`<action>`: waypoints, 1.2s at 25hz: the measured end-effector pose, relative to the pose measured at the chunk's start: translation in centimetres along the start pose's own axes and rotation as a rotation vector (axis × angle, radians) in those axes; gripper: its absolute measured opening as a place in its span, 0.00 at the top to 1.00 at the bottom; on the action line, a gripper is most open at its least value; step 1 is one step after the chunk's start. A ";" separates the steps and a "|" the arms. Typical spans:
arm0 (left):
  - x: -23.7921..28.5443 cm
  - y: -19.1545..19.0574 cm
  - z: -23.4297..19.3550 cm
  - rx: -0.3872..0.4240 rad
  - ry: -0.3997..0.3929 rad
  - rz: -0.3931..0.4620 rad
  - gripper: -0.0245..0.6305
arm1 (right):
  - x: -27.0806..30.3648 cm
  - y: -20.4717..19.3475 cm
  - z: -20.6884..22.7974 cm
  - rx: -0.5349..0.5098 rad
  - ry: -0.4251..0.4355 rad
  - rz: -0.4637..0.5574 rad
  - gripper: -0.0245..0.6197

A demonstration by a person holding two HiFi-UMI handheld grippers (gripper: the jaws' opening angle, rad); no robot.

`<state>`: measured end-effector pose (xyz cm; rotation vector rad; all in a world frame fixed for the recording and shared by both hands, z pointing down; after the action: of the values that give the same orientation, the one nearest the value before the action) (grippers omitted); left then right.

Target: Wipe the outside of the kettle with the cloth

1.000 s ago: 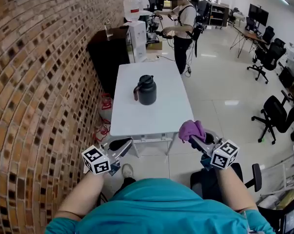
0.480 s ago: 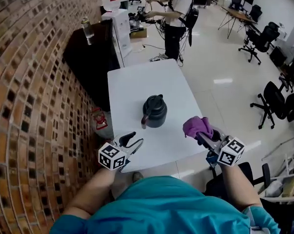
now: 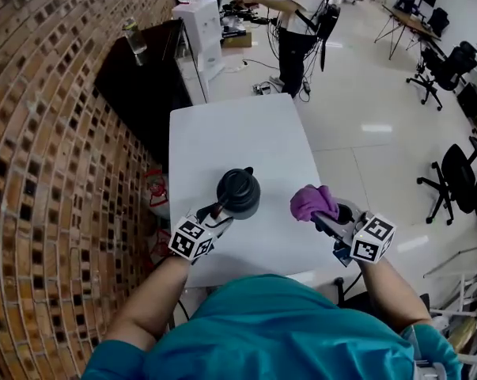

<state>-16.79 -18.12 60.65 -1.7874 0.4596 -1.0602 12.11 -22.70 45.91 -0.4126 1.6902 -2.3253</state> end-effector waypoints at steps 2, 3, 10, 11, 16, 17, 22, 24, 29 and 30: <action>0.4 0.3 -0.7 0.007 0.029 0.004 0.72 | 0.3 0.3 0.8 0.003 0.012 -0.007 0.78; 0.4 0.4 -1.1 0.005 0.036 0.008 0.75 | 0.5 0.2 0.9 0.004 0.015 -0.010 0.78; -0.5 1.9 -3.5 -0.066 -0.031 0.039 0.80 | 2.1 -1.0 1.0 0.006 -0.008 -0.036 0.78; -0.7 2.8 -4.0 -0.131 -0.042 0.076 0.81 | 2.4 -1.0 0.9 0.000 -0.009 -0.039 0.78; -1.9 7.0 -4.0 -0.374 -0.125 0.229 0.82 | 3.4 -0.8 0.8 -0.012 -0.004 -0.033 0.78; -2.2 7.5 -3.6 -0.360 -0.139 0.225 0.82 | 3.6 -0.8 0.7 -0.017 0.001 -0.034 0.78; -5.3 11.4 -3.4 -0.445 -0.195 0.374 0.82 | 5.4 0.4 0.2 -0.076 0.047 -0.041 0.78; -6.6 14.3 -3.1 -0.391 -0.223 0.421 0.82 | 6.6 2.4 -0.2 -0.123 0.078 -0.019 0.78; -9.0 22.2 -2.2 -0.267 -0.275 0.501 0.82 | 9.9 10.0 -0.7 -0.245 0.123 0.081 0.78; -9.4 23.6 -2.1 -0.250 -0.279 0.523 0.82 | 10.4 11.2 -0.9 -0.269 0.132 0.096 0.78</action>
<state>-20.29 -23.51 36.00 -1.8500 0.8545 -0.3967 2.31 -28.94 35.86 -0.2226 2.0471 -2.1055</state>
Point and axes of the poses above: the fingertips, and each gripper's own axes: x forward along the fingers, z to its right, y out of its top, the point moved 5 cm from there along -x, backward along the fingers, and after that the axes turned 7 degrees about z, right-handed, at the moved point
